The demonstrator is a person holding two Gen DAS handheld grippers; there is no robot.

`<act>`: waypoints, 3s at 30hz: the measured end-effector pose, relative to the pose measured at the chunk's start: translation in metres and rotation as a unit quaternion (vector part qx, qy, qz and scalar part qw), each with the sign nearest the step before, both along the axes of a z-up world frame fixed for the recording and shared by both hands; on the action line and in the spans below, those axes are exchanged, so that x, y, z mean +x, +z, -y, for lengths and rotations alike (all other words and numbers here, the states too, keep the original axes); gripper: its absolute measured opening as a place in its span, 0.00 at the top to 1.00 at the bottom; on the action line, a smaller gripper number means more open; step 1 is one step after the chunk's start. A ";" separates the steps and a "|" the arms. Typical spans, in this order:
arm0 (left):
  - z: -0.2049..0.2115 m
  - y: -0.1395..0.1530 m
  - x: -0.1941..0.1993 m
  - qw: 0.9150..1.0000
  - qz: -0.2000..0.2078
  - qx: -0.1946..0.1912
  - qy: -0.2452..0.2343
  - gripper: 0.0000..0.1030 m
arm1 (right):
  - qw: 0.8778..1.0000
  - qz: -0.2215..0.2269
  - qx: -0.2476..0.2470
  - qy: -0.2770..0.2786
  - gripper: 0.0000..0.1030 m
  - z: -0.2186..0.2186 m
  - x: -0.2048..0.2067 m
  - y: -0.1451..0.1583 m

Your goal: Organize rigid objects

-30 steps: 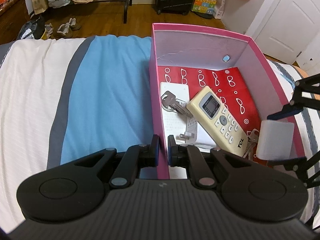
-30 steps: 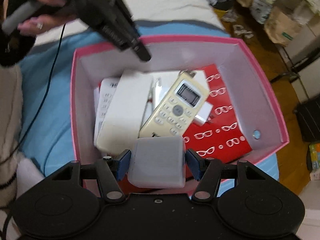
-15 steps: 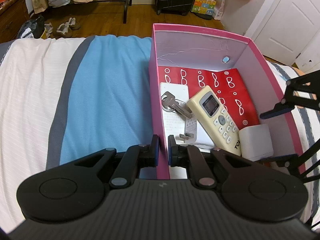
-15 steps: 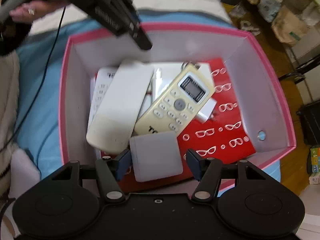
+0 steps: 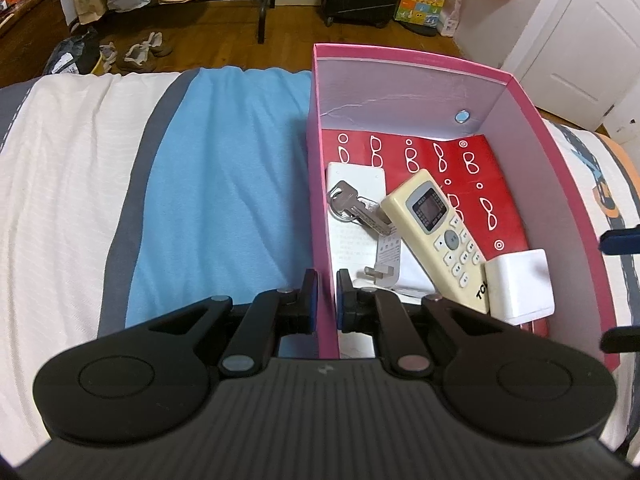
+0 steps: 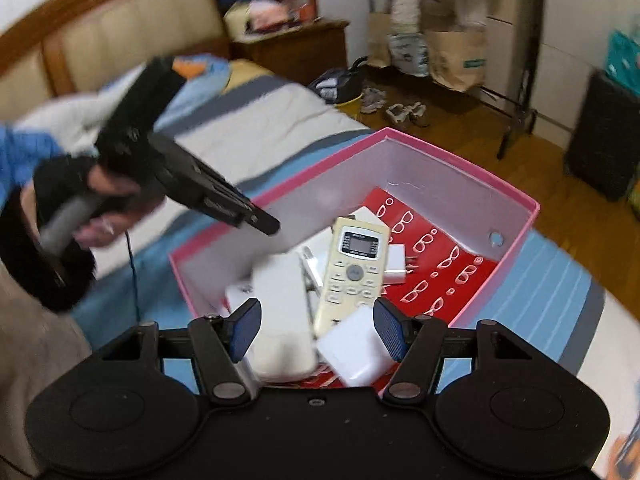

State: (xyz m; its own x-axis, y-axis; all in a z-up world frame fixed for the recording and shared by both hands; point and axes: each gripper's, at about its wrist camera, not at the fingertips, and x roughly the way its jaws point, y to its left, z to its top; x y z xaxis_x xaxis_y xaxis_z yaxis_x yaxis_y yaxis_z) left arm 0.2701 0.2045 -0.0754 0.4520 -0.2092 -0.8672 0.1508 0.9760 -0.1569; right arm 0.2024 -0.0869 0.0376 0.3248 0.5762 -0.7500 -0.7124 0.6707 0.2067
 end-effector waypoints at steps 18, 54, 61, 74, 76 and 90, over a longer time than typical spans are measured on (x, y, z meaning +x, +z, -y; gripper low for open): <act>0.013 0.057 -0.052 0.997 0.035 0.057 0.039 0.86 | 0.982 0.026 0.071 -0.171 0.31 0.042 -0.044 -0.008; 0.131 0.100 -0.196 0.992 0.114 0.037 0.031 0.29 | 0.946 0.101 -0.021 -0.307 0.03 0.117 -0.148 0.044; 0.142 0.108 -0.209 0.989 0.139 0.042 0.018 0.18 | 0.939 0.101 0.001 -0.328 0.03 0.131 -0.156 0.035; 0.149 0.103 -0.222 0.985 0.159 0.053 0.029 0.10 | 0.941 0.115 -0.021 -0.318 0.03 0.124 -0.170 0.036; 0.150 0.102 -0.223 0.986 0.159 0.052 0.029 0.10 | 0.938 0.122 -0.024 -0.325 0.03 0.124 -0.174 0.040; 0.152 0.099 -0.229 0.984 0.168 0.044 0.037 0.03 | 0.928 0.126 -0.019 -0.350 0.00 0.126 -0.179 0.052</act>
State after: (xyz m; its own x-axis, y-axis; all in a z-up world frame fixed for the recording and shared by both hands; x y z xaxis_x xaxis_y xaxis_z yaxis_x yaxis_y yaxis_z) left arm 0.0406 0.0524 0.0236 0.7280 -0.0953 -0.6789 0.1081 0.9939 -0.0236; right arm 0.0235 -0.2126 0.0896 0.7777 0.1322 -0.6146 -0.1220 0.9908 0.0587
